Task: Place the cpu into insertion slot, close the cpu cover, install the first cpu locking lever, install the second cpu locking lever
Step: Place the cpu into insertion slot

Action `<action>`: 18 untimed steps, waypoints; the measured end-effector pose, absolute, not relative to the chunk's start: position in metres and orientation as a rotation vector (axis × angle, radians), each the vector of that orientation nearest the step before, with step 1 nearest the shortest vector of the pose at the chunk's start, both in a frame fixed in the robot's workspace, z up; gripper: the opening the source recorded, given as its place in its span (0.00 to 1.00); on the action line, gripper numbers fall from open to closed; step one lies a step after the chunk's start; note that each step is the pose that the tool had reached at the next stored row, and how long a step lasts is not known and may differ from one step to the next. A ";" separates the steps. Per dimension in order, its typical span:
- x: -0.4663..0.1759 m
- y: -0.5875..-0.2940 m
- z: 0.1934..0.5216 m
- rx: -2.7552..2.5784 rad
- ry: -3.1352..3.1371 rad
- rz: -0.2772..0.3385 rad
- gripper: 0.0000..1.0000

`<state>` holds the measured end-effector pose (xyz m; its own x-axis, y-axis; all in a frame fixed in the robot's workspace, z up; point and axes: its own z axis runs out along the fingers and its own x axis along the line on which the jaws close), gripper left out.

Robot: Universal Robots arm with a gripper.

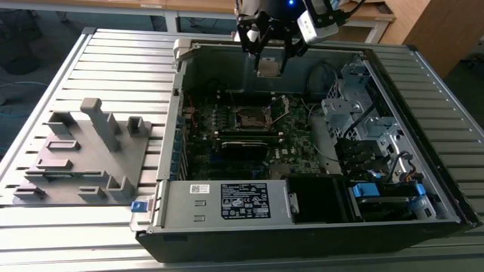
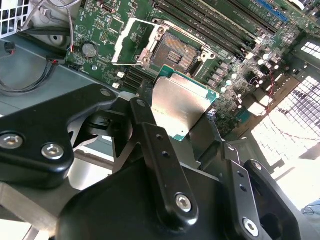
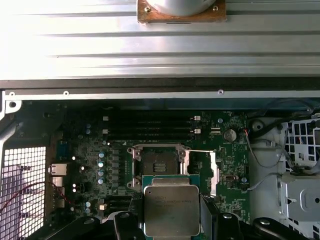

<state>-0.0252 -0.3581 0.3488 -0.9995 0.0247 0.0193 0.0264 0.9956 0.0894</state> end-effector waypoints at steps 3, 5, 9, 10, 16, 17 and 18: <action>-0.025 -0.358 0.348 -0.040 -3.120 -0.140 0.54; -0.025 -0.358 0.348 -0.040 -3.120 -0.140 0.54; -0.025 -0.358 0.347 -0.040 -3.120 -0.140 0.54; -0.025 -0.358 0.347 -0.040 -3.120 -0.140 0.54; -0.025 -0.358 0.346 -0.040 -3.120 -0.140 0.54; -0.025 -0.358 0.345 -0.040 -3.120 -0.140 0.54; -0.025 -0.358 0.345 -0.040 -3.120 -0.140 0.54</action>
<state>-0.0252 -0.3581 0.3454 -0.9995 0.0248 0.0194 0.0264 0.9957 0.0892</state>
